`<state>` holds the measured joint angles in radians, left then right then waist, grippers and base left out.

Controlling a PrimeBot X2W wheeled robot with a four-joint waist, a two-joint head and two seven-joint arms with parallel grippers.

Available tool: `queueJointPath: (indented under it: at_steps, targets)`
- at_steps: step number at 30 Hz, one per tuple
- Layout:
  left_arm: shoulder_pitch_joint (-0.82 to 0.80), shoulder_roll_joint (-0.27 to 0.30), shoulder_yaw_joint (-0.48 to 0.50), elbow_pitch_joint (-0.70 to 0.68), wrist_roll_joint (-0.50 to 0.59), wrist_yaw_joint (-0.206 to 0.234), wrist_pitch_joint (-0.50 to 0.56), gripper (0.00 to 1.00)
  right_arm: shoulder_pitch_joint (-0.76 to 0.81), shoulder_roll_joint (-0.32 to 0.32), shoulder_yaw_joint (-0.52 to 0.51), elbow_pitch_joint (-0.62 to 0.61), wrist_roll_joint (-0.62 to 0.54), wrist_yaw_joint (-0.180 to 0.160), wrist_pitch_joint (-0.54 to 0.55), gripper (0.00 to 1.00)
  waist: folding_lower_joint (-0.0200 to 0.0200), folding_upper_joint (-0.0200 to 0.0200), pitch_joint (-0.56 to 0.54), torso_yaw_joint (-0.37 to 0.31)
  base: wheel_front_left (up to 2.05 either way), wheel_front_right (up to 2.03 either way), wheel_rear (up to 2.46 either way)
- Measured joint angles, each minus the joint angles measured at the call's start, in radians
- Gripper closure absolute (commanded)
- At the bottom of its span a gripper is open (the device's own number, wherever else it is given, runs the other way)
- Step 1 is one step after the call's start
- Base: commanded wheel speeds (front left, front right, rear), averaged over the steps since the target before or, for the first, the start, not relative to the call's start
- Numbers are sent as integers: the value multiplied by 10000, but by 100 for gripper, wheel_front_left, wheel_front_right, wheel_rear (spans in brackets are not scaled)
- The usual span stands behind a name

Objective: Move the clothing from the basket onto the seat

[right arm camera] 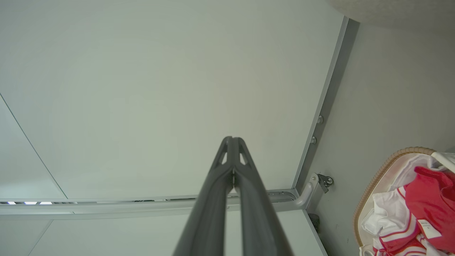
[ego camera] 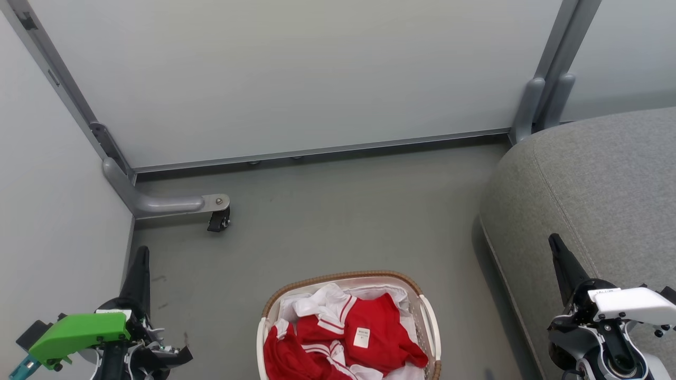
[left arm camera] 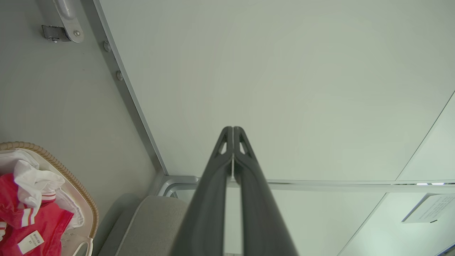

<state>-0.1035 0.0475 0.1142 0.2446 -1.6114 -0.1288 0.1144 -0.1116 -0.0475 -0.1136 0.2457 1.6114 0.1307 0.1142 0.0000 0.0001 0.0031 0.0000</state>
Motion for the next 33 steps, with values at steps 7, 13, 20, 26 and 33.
queueJointPath:
  at_steps: [7, 13, 20, 26, 33]
  targets:
    - [0, 0, 0, 0, 0, 0, 0, 100, 0, 0, 0, 0, 0, 0, 0, 100, 0, 0, 0, 0, 0, 0, 0]
    - [0, 0, 0, 0, 0, 0, 0, 100, 0, 0, 0, 0, 0, 0, 0, 100, 0, 0, 0, 0, 0, 0, 0]
    - [0, 0, 0, 0, 0, 0, 0, 100, 0, 0, 0, 0, 0, 0, 0, 100, 0, 0, 0, 0, 0, 0, 0]
    - [0, 0, 0, 0, 0, 0, 0, 100, 0, 0, 0, 0, 0, 0, 0, 100, 0, 0, 0, 0, 0, 0, 0]
    - [0, 0, 0, 0, 0, 0, 0, 100, 0, 0, 0, 0, 0, 0, 0, 100, 0, 0, 0, 0, 0, 0, 0]
